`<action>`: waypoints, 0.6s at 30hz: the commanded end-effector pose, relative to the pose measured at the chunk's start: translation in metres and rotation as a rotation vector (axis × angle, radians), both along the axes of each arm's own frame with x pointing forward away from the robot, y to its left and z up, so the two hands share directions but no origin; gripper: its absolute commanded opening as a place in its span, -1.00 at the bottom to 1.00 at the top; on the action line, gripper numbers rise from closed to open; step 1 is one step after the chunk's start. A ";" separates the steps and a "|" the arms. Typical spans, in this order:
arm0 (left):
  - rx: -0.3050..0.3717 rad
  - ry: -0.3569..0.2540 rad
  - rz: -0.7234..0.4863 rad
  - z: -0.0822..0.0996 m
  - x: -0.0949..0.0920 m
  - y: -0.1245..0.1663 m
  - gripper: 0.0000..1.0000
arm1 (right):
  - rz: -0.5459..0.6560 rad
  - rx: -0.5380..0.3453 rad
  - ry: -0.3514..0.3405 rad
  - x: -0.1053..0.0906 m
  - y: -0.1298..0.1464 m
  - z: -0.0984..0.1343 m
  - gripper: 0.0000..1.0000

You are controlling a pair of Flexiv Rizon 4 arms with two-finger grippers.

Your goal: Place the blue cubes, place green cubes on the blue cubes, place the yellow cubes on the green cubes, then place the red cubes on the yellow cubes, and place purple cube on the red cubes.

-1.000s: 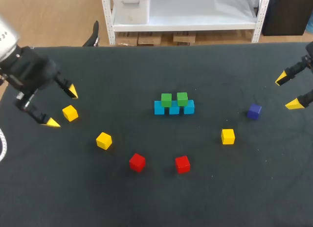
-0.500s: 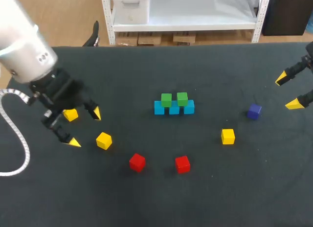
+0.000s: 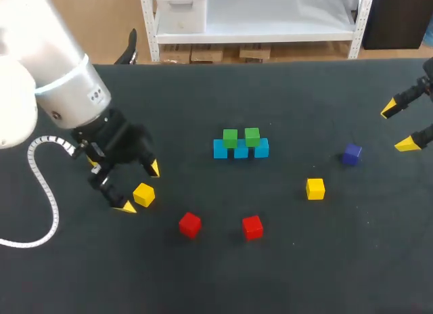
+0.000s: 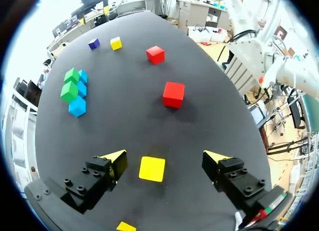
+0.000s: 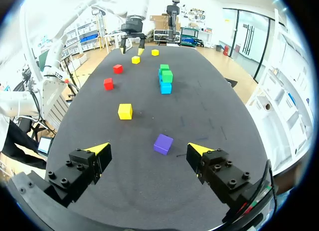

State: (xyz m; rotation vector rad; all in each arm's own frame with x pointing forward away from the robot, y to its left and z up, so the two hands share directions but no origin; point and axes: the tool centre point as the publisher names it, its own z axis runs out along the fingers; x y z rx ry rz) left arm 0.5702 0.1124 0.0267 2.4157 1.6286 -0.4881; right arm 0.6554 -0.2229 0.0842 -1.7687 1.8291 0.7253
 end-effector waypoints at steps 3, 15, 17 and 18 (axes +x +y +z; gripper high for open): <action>0.011 0.008 0.000 -0.014 0.006 -0.001 1.00 | 0.002 0.003 0.000 0.001 0.000 -0.001 1.00; 0.030 0.008 -0.006 -0.028 0.013 0.004 1.00 | 0.002 0.003 0.000 0.001 0.000 -0.001 1.00; 0.027 0.005 -0.013 -0.030 0.015 0.004 1.00 | 0.002 0.003 0.000 0.001 0.000 -0.001 1.00; 0.025 0.004 -0.014 -0.031 0.016 0.004 1.00 | 0.002 0.003 0.000 0.001 0.000 -0.001 1.00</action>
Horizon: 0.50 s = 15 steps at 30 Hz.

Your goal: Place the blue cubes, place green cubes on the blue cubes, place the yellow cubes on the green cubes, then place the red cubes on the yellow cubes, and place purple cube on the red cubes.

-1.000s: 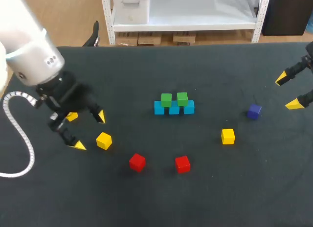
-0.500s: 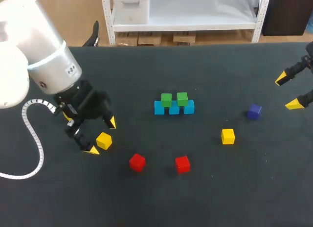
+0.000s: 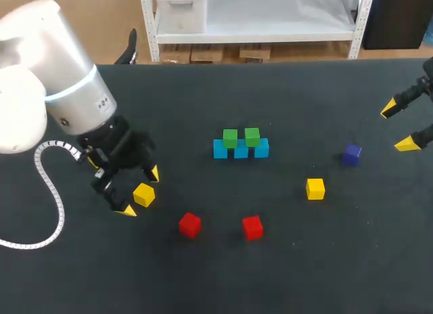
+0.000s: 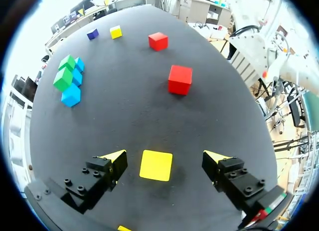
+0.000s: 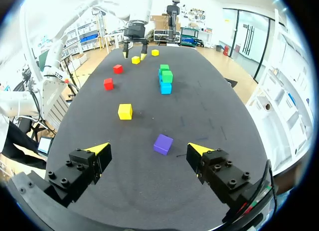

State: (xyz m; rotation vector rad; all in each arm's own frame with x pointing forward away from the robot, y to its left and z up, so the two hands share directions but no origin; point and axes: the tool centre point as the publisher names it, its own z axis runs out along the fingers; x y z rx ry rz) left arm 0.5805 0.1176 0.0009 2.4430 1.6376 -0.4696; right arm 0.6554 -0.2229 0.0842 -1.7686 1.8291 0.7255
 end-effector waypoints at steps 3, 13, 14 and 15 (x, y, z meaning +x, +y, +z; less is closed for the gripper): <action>0.002 -0.006 -0.009 -0.007 0.009 0.001 0.43 | 0.002 0.003 0.000 0.001 0.000 -0.001 1.00; 0.021 -0.007 -0.031 -0.012 0.011 0.003 -0.76 | 0.002 0.003 0.000 0.001 0.000 -0.001 1.00; 0.024 -0.006 -0.030 -0.012 0.011 0.003 -1.00 | 0.002 0.003 0.000 0.001 0.000 -0.001 1.00; 0.025 -0.006 -0.030 -0.012 0.011 0.003 -1.00 | 0.002 0.003 0.000 0.001 0.000 -0.001 1.00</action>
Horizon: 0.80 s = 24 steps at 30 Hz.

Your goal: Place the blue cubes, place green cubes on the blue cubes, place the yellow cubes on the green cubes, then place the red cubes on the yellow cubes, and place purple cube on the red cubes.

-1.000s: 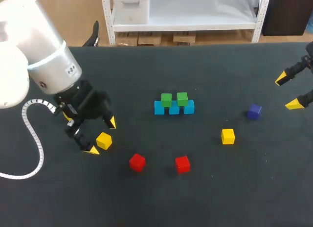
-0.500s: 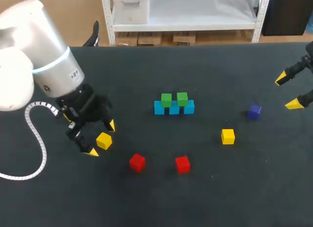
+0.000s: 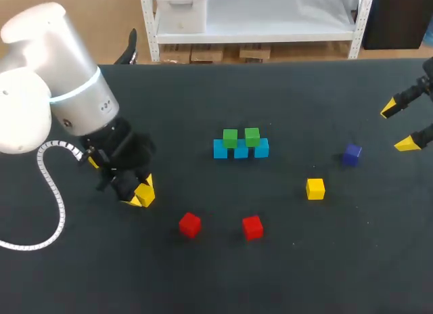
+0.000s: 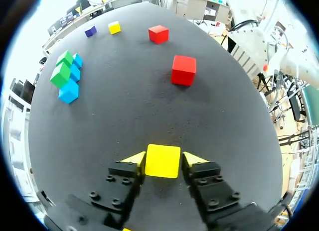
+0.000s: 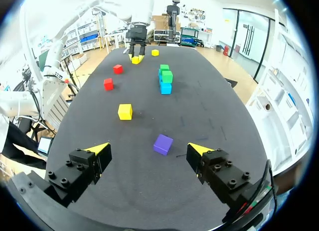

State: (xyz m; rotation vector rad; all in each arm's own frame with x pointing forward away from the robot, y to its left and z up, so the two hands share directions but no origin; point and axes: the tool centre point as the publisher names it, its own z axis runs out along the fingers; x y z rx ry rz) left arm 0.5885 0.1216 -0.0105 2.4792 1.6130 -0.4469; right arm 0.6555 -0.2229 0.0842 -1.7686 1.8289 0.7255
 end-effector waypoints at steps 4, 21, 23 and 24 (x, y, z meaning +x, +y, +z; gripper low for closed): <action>0.003 -0.001 0.007 0.002 0.002 -0.002 -1.00 | 0.002 0.003 0.000 0.001 0.000 -0.001 1.00; -0.079 -0.077 0.244 0.074 0.002 -0.021 -1.00 | 0.002 0.003 0.000 0.001 0.000 -0.001 1.00; -0.099 -0.094 0.249 0.082 0.004 -0.026 -1.00 | 0.002 0.003 0.000 0.001 0.000 -0.001 1.00; -0.100 -0.100 0.253 0.085 0.005 -0.028 -1.00 | 0.002 0.003 0.000 0.001 0.000 -0.001 1.00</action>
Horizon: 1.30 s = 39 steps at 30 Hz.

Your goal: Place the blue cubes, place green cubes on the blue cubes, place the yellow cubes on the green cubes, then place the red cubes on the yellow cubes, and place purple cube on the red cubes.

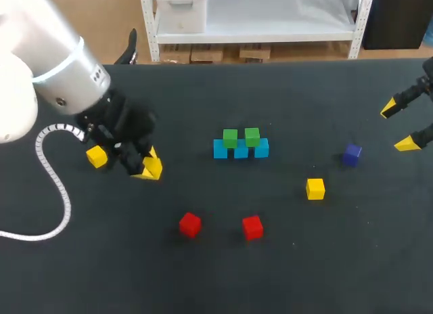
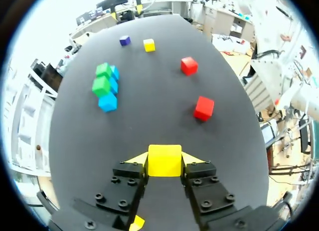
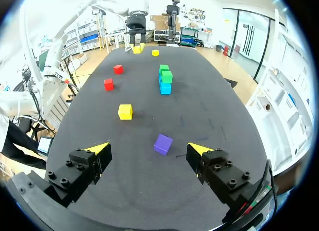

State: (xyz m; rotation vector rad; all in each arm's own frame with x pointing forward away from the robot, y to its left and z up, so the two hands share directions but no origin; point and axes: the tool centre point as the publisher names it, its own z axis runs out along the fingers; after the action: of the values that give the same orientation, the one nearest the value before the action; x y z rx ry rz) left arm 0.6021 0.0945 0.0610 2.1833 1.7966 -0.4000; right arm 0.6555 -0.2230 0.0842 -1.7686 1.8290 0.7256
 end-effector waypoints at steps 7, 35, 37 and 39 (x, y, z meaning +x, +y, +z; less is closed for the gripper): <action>-0.008 -0.071 0.021 0.029 0.002 -0.016 -1.00 | 0.002 0.003 0.000 0.001 0.000 0.000 1.00; 0.009 -0.011 0.019 0.036 0.056 -0.085 -1.00 | 0.002 0.003 0.000 0.001 0.000 0.000 1.00; 0.023 -0.002 0.018 0.037 0.060 -0.090 -1.00 | 0.002 0.003 0.000 0.001 0.000 0.000 1.00; 0.042 0.047 0.016 0.037 0.063 -0.094 -1.00 | 0.002 0.003 0.000 0.001 0.000 0.000 1.00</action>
State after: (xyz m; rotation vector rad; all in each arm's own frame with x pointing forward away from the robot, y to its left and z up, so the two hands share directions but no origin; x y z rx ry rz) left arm 0.6516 0.0100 0.0979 2.1336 1.8224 -0.3659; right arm 0.6555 -0.2229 0.0842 -1.7687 1.8289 0.7257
